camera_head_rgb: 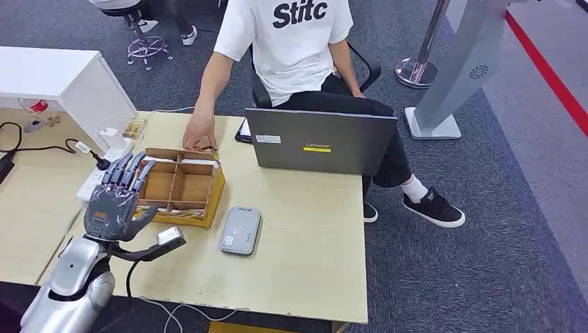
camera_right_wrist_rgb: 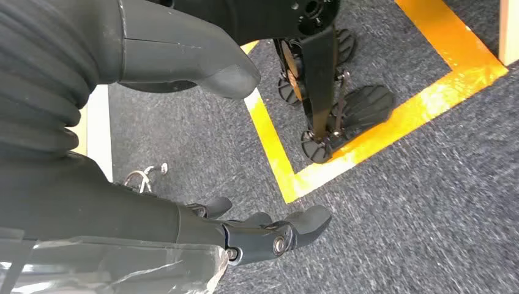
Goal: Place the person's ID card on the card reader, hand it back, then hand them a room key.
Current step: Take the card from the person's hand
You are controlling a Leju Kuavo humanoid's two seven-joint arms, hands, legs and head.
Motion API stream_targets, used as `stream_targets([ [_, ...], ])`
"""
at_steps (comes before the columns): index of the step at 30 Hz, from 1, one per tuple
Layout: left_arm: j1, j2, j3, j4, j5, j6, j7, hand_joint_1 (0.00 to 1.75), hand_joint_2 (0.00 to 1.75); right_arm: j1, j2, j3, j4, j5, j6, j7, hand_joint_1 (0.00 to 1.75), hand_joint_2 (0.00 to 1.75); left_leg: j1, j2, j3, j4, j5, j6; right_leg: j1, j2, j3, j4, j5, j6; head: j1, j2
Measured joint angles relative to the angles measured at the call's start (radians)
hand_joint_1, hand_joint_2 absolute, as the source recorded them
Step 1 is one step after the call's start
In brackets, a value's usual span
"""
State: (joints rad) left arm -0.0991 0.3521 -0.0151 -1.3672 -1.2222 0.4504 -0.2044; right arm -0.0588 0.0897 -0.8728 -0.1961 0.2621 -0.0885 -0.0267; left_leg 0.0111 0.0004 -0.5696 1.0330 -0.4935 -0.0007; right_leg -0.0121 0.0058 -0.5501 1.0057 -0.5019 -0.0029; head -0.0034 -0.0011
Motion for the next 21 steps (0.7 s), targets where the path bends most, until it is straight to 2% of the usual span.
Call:
stream_targets([
  [7,-0.008,0.016,-0.025,0.016,-0.03,0.026,0.011,0.0,1.75,-0.001,0.007,0.001,0.002,0.014,0.015,0.003,0.0,1.75,0.0,0.0,0.0,0.0,0.0,0.0,0.0,0.0,0.0,0.0,0.0,0.0,0.0,0.0],
  [21,-0.016,0.017,-0.034,0.029,-0.008,0.077,0.011,0.0,1.75,-0.001,0.018,0.018,0.003,0.051,0.005,0.023,0.0,1.75,0.0,0.0,0.0,0.0,0.0,0.0,0.0,0.0,0.0,0.0,0.0,0.0,0.0,0.0],
])
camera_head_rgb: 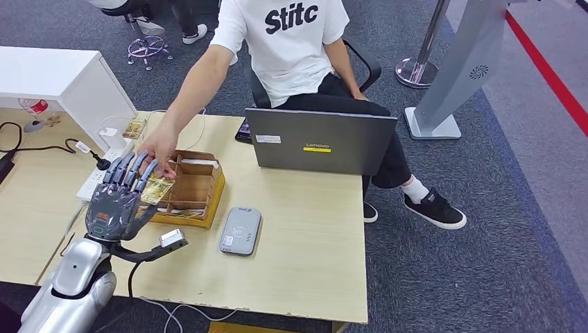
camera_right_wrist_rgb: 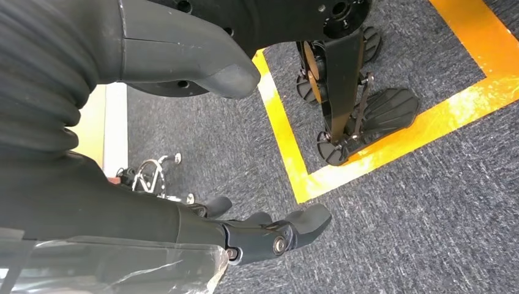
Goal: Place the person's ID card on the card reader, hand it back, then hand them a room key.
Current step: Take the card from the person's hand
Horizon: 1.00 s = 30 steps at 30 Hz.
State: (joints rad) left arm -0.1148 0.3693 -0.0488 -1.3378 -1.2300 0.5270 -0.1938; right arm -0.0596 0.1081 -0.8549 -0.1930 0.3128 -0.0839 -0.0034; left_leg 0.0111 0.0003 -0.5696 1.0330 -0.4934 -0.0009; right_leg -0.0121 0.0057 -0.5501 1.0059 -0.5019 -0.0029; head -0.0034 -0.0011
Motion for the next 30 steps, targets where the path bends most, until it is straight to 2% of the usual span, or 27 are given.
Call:
stream_targets([
  [3,0.0,0.0,0.0,0.0,0.003,0.003,0.0,0.0,1.75,0.0,0.002,0.004,0.0,0.005,-0.002,0.003,0.0,1.75,0.0,0.0,0.0,0.0,0.0,0.0,0.0,0.0,0.0,0.0,0.0,0.0,0.0,0.0],
  [4,0.0,0.0,0.0,0.0,0.003,0.003,0.0,0.1,1.75,0.0,0.003,0.006,0.0,0.008,-0.002,0.004,0.0,1.75,0.0,0.0,0.0,0.0,0.0,0.0,0.0,0.0,0.0,0.0,0.0,0.0,0.0,0.0],
  [7,0.0,0.0,0.0,0.0,0.004,0.003,0.0,1.37,1.75,0.0,0.005,0.008,0.0,0.013,-0.002,0.004,0.0,1.75,0.0,0.0,0.0,0.0,0.0,0.0,0.0,0.0,0.0,0.0,0.0,0.0,0.0,0.0],
  [8,0.0,0.0,0.0,0.0,0.003,0.003,0.0,1.71,1.75,0.0,0.005,0.009,0.0,0.013,-0.003,0.004,0.0,1.75,0.0,0.0,0.0,0.0,0.0,0.0,0.0,0.0,0.0,0.0,0.0,0.0,0.0,0.0],
  [21,0.008,-0.006,0.0,-0.004,0.028,0.018,-0.003,1.75,1.75,0.0,0.006,0.011,0.0,0.024,-0.012,0.003,0.0,1.75,0.0,0.0,0.0,0.0,0.0,0.0,0.0,0.0,0.0,0.0,0.0,0.0,0.0,0.0],
  [30,0.022,-0.058,-0.004,-0.032,0.024,0.056,-0.039,1.75,1.75,0.0,0.013,0.011,0.001,0.024,-0.011,0.009,0.0,1.75,0.0,0.0,0.0,0.0,0.0,0.0,0.0,0.0,0.0,0.0,0.0,0.0,0.0,0.0],
])
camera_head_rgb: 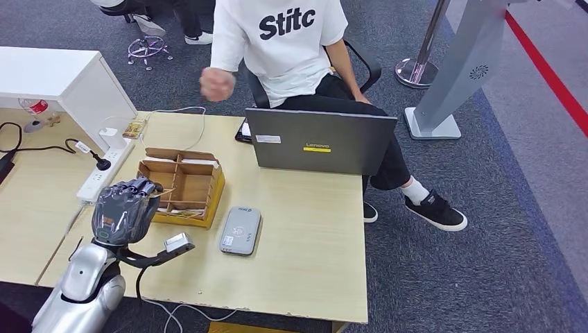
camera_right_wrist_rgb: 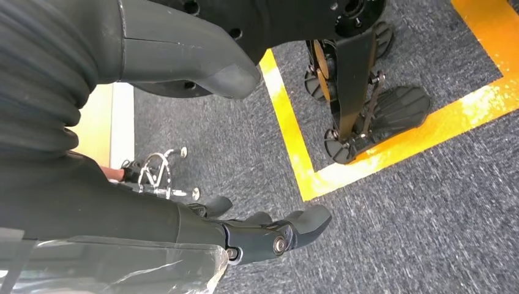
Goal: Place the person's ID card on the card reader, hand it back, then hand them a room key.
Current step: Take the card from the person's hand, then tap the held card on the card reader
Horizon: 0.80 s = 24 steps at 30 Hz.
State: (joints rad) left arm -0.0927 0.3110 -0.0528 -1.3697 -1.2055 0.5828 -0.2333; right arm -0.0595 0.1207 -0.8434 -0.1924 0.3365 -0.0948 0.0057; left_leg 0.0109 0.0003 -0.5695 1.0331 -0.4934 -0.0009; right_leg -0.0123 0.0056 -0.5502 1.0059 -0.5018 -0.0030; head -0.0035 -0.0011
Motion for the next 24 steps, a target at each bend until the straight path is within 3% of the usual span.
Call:
stream_targets([
  [4,0.006,-0.057,-0.069,-0.023,-0.081,0.012,-0.031,1.75,1.75,-0.002,0.001,0.0,0.0,0.004,0.013,-0.014,0.0,1.75,0.0,-0.002,0.0,0.0,0.0,0.0,0.0,-0.002,0.0,0.0,0.0,0.0,0.0,0.0],
  [9,-0.028,-0.128,-0.235,0.019,-0.169,-0.018,0.025,1.75,1.75,-0.007,0.002,0.002,0.0,0.029,0.012,-0.009,0.0,1.75,-0.001,-0.002,0.0,0.001,0.0,0.0,-0.001,-0.001,0.001,-0.001,0.001,0.002,0.001,0.0],
  [13,-0.061,-0.161,-0.314,0.092,-0.159,-0.025,0.045,1.75,1.75,-0.007,0.002,0.003,0.0,0.04,0.009,0.002,0.0,1.75,-0.001,-0.002,0.0,0.001,0.0,0.0,-0.001,-0.001,0.001,-0.001,0.002,0.002,0.001,0.0],
  [24,-0.094,-0.192,-0.366,0.236,-0.124,-0.026,0.067,1.75,1.75,-0.005,0.002,0.004,0.0,0.049,-0.007,0.017,0.0,1.75,0.0,-0.001,0.0,0.001,0.0,0.0,0.0,-0.001,0.0,0.0,0.002,0.002,0.001,0.0],
])
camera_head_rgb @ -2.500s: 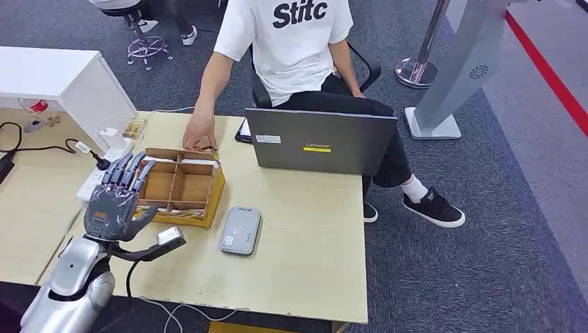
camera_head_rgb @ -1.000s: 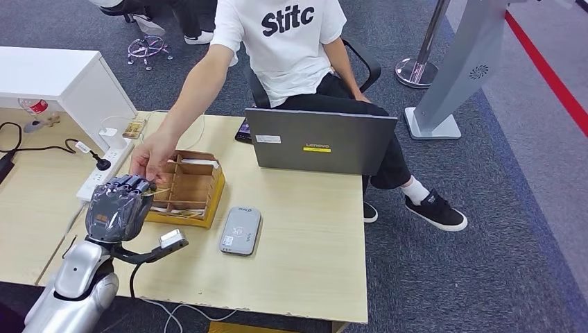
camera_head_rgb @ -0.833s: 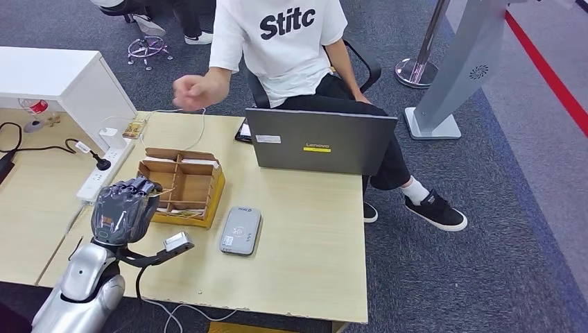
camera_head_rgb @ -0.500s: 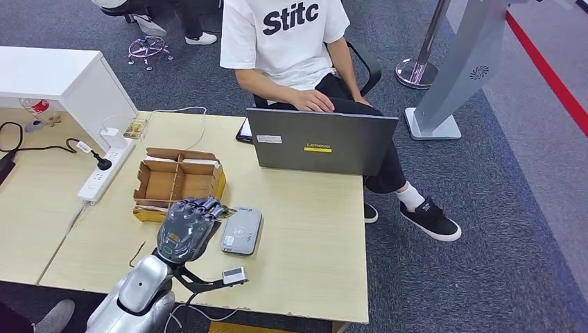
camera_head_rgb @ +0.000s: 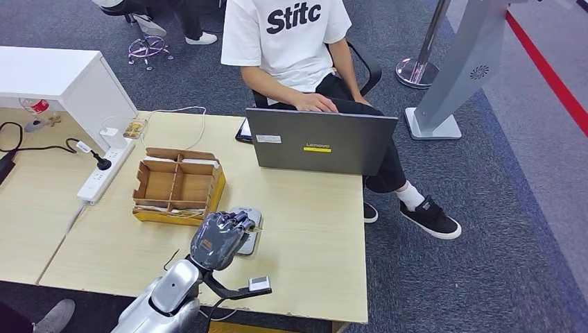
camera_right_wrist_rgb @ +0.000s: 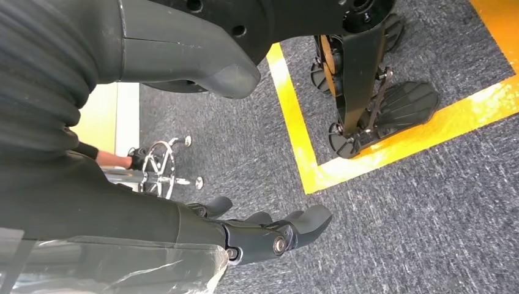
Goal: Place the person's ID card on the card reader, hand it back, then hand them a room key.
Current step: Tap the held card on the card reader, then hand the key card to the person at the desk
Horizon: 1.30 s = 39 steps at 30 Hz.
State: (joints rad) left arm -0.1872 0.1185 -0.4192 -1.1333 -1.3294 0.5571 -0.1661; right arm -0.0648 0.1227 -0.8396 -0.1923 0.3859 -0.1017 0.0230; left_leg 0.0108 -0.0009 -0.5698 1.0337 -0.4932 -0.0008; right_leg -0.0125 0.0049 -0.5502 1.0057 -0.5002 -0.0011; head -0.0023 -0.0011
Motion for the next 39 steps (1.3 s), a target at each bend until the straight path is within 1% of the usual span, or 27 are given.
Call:
stream_targets([
  [13,0.006,0.036,0.016,0.042,0.027,-0.002,0.018,1.75,1.75,0.002,0.0,0.0,0.0,0.014,0.002,0.005,0.0,1.75,0.0,0.0,0.0,0.0,0.0,0.0,0.0,0.0,0.0,0.0,0.0,0.0,0.0,0.0],
  [18,0.006,0.038,0.024,0.068,0.023,-0.004,0.024,1.75,1.75,0.002,0.0,0.0,0.0,0.026,0.001,0.011,0.0,1.75,0.0,0.0,0.0,0.0,0.0,0.0,0.0,0.0,0.0,0.0,0.0,0.0,0.0,0.0],
  [23,0.002,0.037,0.037,0.124,0.025,-0.031,0.023,1.75,1.75,0.002,0.0,0.006,0.0,0.042,0.0,0.022,0.0,1.75,0.0,0.0,0.0,0.0,0.0,0.0,0.0,0.0,0.0,0.0,0.0,0.0,0.0,0.0],
  [31,-0.023,0.032,0.042,0.175,0.02,-0.046,0.017,1.75,1.75,0.002,0.0,0.017,0.0,0.058,0.0,0.028,0.0,1.75,0.0,0.0,0.0,0.0,0.0,0.0,0.0,-0.001,0.001,0.0,0.0,0.0,0.0,0.0],
  [33,-0.031,0.029,0.042,0.188,0.016,-0.04,0.017,1.75,1.75,0.002,0.0,0.02,0.0,0.063,0.001,0.028,0.0,1.75,0.0,0.0,0.0,0.0,0.001,0.001,0.0,-0.001,0.001,0.0,0.0,0.0,0.0,0.0],
  [39,-0.042,0.034,0.062,0.198,0.032,0.03,0.024,1.75,1.75,0.003,0.0,0.023,0.0,0.076,0.003,0.028,0.0,1.75,0.0,0.0,0.001,0.0,0.002,0.0,0.0,-0.001,0.001,0.0,0.0,0.0,0.0,0.0],
])
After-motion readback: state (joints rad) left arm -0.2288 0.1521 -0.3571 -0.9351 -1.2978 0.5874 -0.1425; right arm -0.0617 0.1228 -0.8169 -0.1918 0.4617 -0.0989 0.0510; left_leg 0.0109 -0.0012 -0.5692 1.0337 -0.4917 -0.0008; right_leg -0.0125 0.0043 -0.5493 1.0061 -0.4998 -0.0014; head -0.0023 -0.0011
